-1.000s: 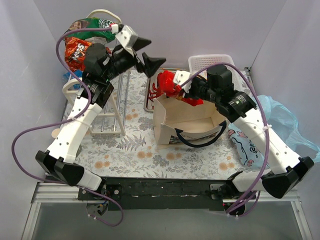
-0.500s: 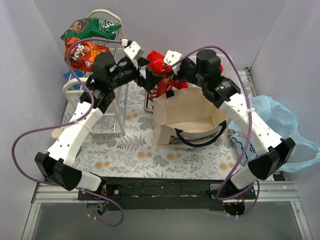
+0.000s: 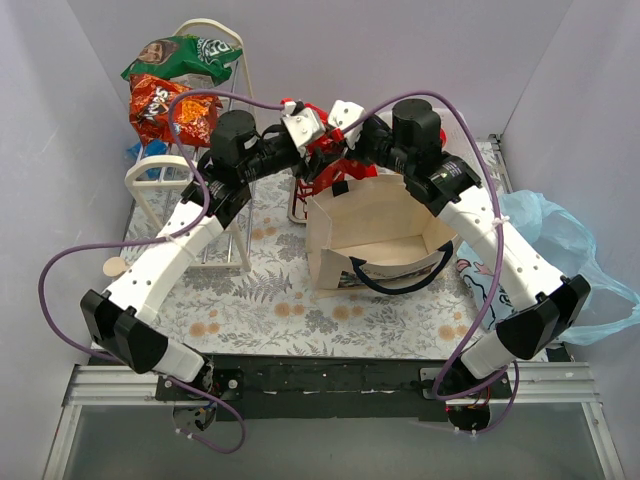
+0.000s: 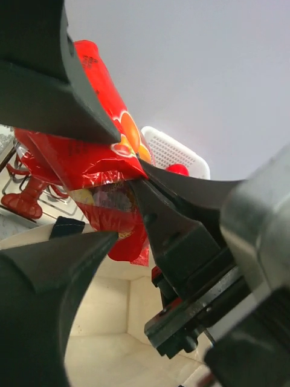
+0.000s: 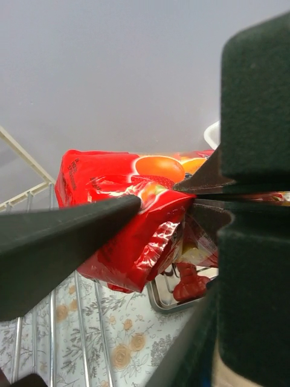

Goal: Untie the knot of the grocery bags and take out the mixed food

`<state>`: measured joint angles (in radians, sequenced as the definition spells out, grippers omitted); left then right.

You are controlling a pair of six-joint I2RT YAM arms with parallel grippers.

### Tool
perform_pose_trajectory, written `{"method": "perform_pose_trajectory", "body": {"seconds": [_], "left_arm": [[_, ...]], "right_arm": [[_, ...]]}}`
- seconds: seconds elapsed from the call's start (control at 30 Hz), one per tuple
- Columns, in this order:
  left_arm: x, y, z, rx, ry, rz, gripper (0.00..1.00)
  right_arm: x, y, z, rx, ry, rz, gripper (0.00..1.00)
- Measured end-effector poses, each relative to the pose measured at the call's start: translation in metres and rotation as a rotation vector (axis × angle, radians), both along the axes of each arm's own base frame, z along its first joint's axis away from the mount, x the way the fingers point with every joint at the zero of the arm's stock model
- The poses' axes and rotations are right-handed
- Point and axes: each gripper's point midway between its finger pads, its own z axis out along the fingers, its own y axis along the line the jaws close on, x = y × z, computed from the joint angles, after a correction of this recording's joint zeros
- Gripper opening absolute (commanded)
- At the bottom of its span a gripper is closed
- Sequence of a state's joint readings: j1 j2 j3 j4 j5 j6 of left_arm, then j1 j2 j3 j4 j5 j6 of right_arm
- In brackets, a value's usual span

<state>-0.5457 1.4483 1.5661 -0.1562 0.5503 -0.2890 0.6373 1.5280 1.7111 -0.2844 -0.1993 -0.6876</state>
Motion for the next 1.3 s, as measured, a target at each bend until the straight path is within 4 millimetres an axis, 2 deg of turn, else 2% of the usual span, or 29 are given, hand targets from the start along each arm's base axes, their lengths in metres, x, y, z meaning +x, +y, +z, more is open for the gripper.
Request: {"method": "perform_pose_trajectory", "body": {"seconds": [0.07,0.1,0.13,0.27,0.37,0.4,0.43,0.57,0.67,0.73,0.8,0.97,1.0,1.2,1.3], "left_arm": [[0.003,-0.005,-0.003,0.030,-0.039,0.004,0.31],[0.004,-0.006,-0.004,0.036,-0.047,0.006,0.20],[0.006,-0.007,-0.003,0.045,-0.063,0.010,0.00],[0.010,-0.012,-0.002,0.070,-0.112,0.015,0.00],[0.008,-0.014,-0.001,0.083,-0.135,0.008,0.00],[0.008,-0.014,0.000,0.086,-0.147,0.010,0.00],[0.009,-0.013,-0.001,0.091,-0.150,0.015,0.00],[0.013,-0.001,-0.017,0.118,-0.153,0.047,0.00],[0.012,0.013,-0.029,0.125,-0.137,0.059,0.00],[0.010,0.020,-0.032,0.119,-0.134,0.070,0.00],[0.007,0.025,-0.028,0.101,-0.153,0.079,0.00],[0.001,0.030,-0.002,0.032,-0.235,0.082,0.00],[-0.001,0.029,0.003,0.018,-0.251,0.077,0.00],[-0.009,0.023,0.019,-0.026,-0.299,0.026,0.00],[-0.012,0.021,0.021,-0.031,-0.309,0.008,0.00]], "right_arm": [[-0.001,-0.002,-0.002,-0.005,0.008,-0.005,0.01],[-0.001,-0.003,-0.003,-0.007,0.011,-0.009,0.01],[-0.001,-0.005,-0.004,-0.009,0.013,-0.014,0.01],[-0.007,-0.010,-0.008,-0.012,0.019,-0.020,0.01],[-0.011,-0.013,-0.008,-0.007,0.025,-0.021,0.42],[-0.011,-0.014,-0.008,0.001,0.035,-0.024,0.63],[-0.013,-0.013,-0.005,0.022,0.052,-0.021,0.69],[-0.011,-0.022,0.031,0.183,0.186,0.020,0.72],[0.011,-0.060,0.072,0.350,0.234,0.023,0.73],[0.020,-0.084,0.077,0.399,0.270,0.015,0.76],[0.019,-0.090,0.071,0.431,0.346,0.054,0.78],[-0.002,-0.062,0.037,0.464,0.572,0.242,0.81],[-0.004,-0.057,0.029,0.467,0.620,0.267,0.93],[0.003,-0.037,-0.011,0.495,0.838,0.373,0.98],[0.003,-0.031,-0.021,0.506,0.925,0.424,0.98]]}}
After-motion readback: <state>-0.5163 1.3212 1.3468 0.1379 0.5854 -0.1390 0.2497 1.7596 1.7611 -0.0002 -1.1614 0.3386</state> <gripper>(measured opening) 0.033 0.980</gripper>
